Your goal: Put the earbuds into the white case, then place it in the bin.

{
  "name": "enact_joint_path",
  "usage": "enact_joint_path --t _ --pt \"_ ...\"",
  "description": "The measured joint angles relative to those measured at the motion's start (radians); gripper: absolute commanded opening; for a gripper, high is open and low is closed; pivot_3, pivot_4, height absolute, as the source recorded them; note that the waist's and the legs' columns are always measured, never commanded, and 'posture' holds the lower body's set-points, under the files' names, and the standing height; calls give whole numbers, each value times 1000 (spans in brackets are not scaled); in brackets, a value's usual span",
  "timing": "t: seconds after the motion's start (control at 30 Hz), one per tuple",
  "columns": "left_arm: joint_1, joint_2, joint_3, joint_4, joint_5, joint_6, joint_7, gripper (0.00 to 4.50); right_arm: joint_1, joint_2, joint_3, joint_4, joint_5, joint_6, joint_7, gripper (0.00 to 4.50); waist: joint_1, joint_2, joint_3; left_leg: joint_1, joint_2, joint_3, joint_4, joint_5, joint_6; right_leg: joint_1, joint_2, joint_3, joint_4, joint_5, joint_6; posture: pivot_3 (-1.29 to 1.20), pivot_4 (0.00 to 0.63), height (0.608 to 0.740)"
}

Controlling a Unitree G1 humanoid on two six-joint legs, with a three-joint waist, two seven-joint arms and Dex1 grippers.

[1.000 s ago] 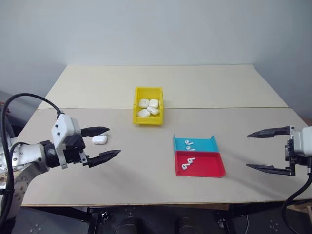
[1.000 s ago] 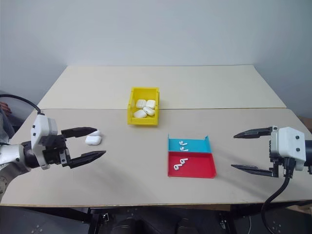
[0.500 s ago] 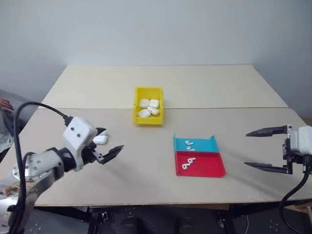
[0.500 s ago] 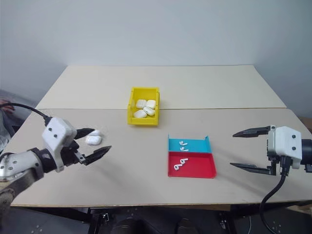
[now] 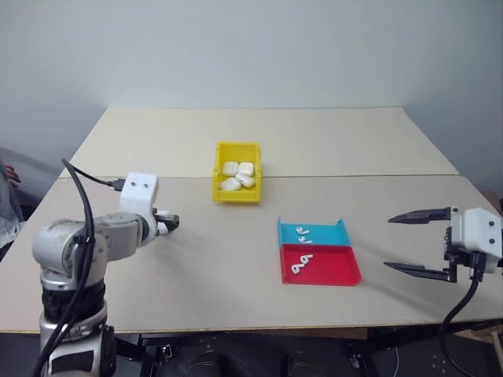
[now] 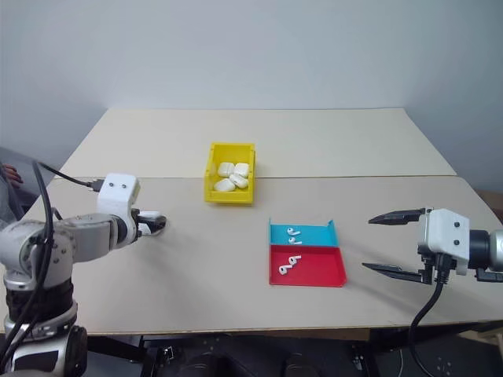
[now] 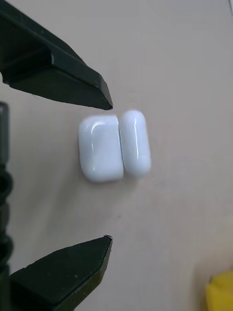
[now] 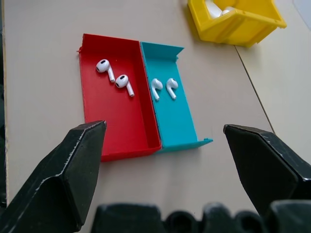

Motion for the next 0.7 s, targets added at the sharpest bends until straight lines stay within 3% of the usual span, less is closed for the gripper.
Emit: enact_joint_path --t 0.13,0.3,0.7 --pt "-49 70 -13 86 -134 0 88 4500 31 6 3 -16 -8 2 -18 4490 0 0 0 0 -1 1 -1 0 0 0 -1 1 0 0 0 0 150 740" --pt "-60 82 -11 217 -223 0 197 4500 58 6 1 -26 -9 10 -33 4490 1 0 0 1 -1 1 -1 0 0 0 -1 1 0 0 0 0 150 740" --pt "-105 20 -55 333 -217 0 250 4500 103 6 -19 -51 -17 17 -72 4490 2 -2 1 1 -2 2 -2 5 -9 0 -1 0 -1 0 0 0 150 740"
